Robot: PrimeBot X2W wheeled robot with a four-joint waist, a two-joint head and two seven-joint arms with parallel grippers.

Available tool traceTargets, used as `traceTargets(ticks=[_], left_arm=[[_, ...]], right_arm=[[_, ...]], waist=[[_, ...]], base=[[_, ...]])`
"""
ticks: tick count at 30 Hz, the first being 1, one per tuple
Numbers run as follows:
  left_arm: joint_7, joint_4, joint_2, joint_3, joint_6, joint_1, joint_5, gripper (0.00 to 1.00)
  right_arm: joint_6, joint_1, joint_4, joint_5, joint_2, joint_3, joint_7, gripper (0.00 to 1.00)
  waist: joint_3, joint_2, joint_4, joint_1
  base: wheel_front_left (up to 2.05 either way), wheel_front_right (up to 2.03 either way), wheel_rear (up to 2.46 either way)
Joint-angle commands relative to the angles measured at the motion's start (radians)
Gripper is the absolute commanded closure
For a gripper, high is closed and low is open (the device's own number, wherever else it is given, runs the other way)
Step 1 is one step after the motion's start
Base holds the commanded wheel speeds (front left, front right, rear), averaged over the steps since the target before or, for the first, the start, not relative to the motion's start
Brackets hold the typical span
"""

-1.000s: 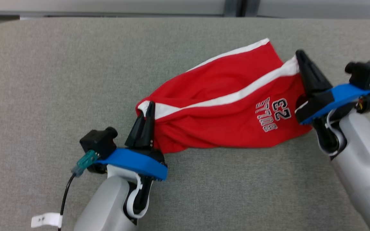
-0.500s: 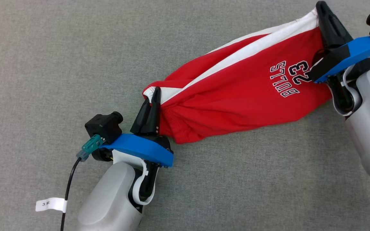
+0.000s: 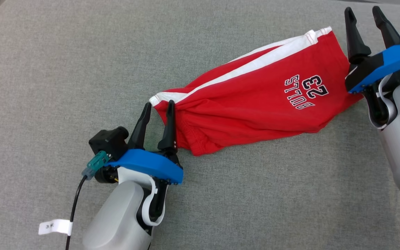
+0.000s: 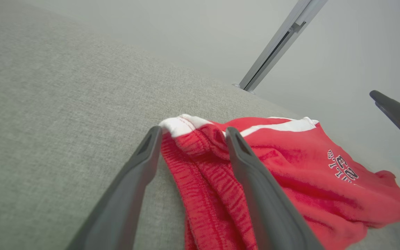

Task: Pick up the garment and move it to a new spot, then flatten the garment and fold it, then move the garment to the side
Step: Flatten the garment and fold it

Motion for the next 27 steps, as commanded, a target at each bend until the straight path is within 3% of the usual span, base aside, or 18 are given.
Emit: traceTargets(ticks=[1,6,15,27], left_arm=[[-0.004,0.003,0.001,0.007,0.006,0.01,0.01,0.0],[-0.004,0.008,0.001,0.046,0.047,0.051,0.085,0.0],[-0.004,-0.073,0.001,0.114,0.155,0.182,0.367,0.0],[-0.004,-0.126,0.001,0.049,0.166,0.215,0.37,0.0]], right_arm=[[0.0,0.019,-0.003,-0.014,0.002,-0.007,-0.004,0.0],[0.0,0.085,-0.037,-0.113,0.022,-0.071,-0.004,0.0],[0.0,0.232,-0.046,-0.247,0.073,-0.171,-0.003,0.0],[0.0,0.16,0.083,-0.243,0.046,-0.158,-0.003,0.0]], waist=[[-0.007,0.0,-0.004,0.0],[-0.047,0.0,-0.013,0.0],[-0.117,0.0,-0.032,0.0],[-0.038,0.0,0.024,0.0]], base=[[0.0,0.0,0.0],[0.0,0.0,0.0],[0.0,0.0,0.0],[0.0,0.0,0.0]])
